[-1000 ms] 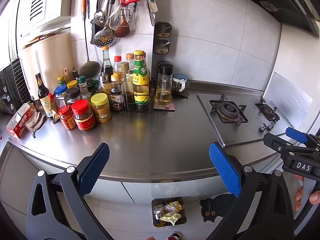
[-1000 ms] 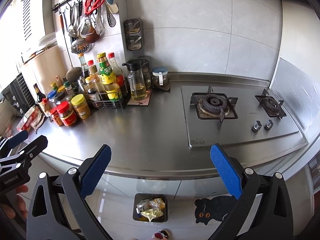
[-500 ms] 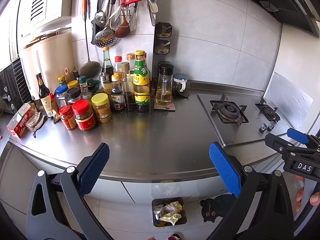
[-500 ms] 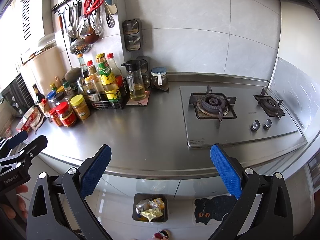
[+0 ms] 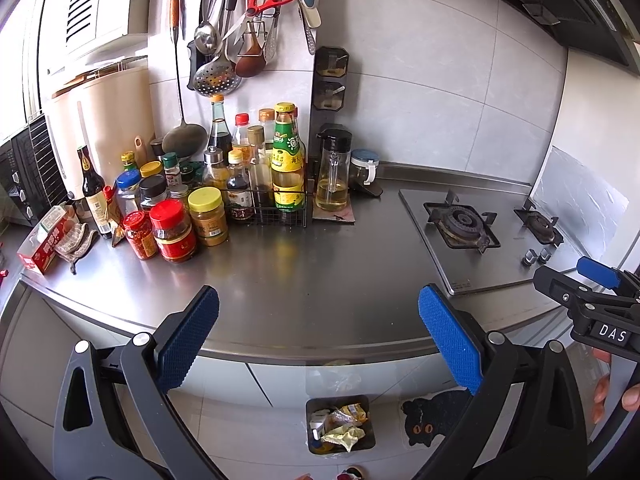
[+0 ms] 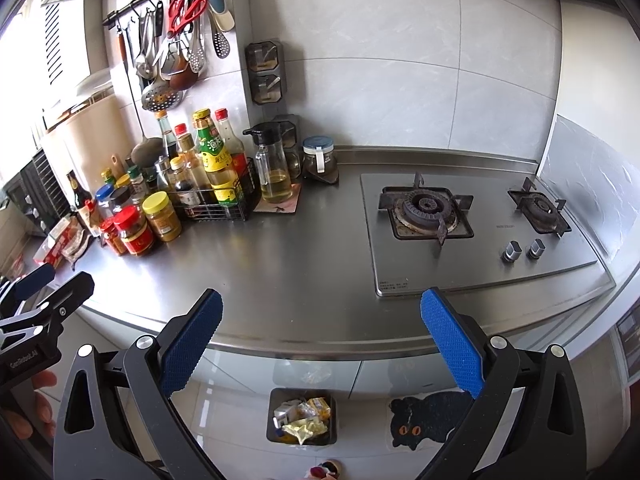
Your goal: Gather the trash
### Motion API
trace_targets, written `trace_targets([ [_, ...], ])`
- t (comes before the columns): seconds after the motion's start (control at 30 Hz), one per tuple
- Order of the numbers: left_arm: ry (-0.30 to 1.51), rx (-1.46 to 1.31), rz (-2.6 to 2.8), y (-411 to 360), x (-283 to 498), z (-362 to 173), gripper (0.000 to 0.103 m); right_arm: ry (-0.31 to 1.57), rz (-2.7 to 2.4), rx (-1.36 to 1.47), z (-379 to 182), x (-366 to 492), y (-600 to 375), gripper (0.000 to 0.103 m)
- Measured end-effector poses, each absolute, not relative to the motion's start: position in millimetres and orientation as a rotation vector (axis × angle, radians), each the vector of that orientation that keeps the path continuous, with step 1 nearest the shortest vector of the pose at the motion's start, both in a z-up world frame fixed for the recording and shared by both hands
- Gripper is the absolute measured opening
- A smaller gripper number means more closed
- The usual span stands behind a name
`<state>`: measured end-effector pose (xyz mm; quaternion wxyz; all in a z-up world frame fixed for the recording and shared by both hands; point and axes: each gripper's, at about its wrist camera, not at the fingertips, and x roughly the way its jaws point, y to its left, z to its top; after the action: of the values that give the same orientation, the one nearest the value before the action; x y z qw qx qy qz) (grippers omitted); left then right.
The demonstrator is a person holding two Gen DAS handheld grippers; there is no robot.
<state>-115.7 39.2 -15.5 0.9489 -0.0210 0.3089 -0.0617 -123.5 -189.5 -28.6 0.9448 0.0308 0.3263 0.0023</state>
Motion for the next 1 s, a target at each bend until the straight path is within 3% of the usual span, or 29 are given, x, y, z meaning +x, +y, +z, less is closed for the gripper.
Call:
trace_targets([
  [1.0,0.642,-0.04,-0.113,36.5,-112.6,-22.0,0.095,0.668,-0.006,0.067,-31.3,-119.4,-190.6,0.1],
])
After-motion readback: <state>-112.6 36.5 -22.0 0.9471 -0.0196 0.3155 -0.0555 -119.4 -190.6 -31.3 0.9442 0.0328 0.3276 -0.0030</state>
